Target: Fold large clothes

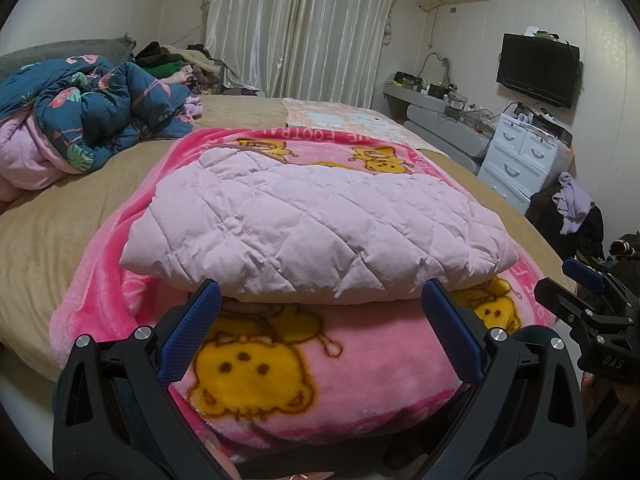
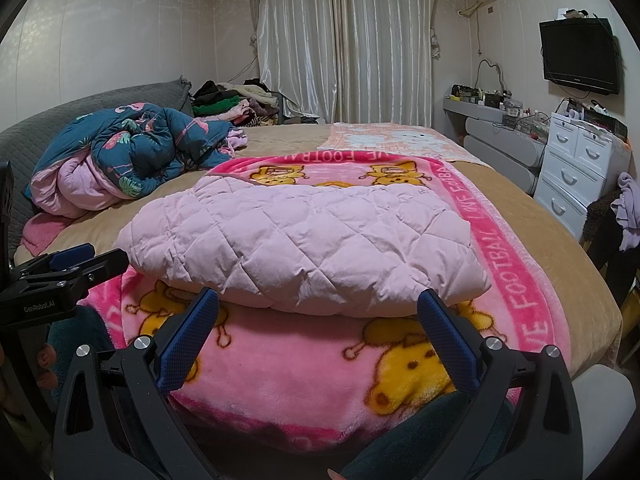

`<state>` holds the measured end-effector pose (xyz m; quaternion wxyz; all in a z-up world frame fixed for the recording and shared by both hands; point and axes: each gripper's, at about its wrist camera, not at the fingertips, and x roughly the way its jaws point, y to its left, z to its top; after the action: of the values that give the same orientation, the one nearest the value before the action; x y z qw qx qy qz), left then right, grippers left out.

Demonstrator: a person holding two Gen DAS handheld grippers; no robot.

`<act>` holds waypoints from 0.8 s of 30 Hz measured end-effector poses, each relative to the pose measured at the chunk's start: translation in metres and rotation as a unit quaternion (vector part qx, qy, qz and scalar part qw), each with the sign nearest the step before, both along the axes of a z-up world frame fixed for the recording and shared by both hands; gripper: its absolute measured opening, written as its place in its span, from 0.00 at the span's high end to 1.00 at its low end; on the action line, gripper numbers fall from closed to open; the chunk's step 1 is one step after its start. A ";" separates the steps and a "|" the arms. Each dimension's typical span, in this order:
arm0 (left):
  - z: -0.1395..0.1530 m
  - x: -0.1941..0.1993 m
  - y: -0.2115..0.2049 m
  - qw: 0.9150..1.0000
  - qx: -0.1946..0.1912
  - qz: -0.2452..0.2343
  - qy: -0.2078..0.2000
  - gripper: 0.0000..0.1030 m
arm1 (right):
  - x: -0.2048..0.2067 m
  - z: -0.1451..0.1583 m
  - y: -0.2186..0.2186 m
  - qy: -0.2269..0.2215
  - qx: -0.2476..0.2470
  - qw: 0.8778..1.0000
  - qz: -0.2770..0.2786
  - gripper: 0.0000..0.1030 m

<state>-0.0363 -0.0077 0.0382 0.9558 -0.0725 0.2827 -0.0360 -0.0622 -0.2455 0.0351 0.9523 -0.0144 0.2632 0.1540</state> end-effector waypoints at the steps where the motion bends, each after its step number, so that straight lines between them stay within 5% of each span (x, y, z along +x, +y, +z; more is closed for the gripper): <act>1: 0.000 0.000 0.000 1.000 0.000 0.000 0.000 0.09 | 0.000 0.000 0.000 0.000 0.000 1.000 0.000 0.04; 13: -0.005 -0.001 0.004 1.000 0.020 0.003 0.002 0.09 | 0.003 0.001 -0.004 -0.001 0.000 1.000 -0.004 0.04; 24: -0.013 0.004 0.023 1.000 -0.009 -0.015 0.015 0.09 | 0.009 0.003 -0.028 -0.004 0.012 0.999 -0.030 0.04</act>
<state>-0.0318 0.0153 0.0256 0.9502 -0.0770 0.2975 -0.0515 -0.0532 -0.2738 0.0378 0.9576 0.0048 0.2579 0.1281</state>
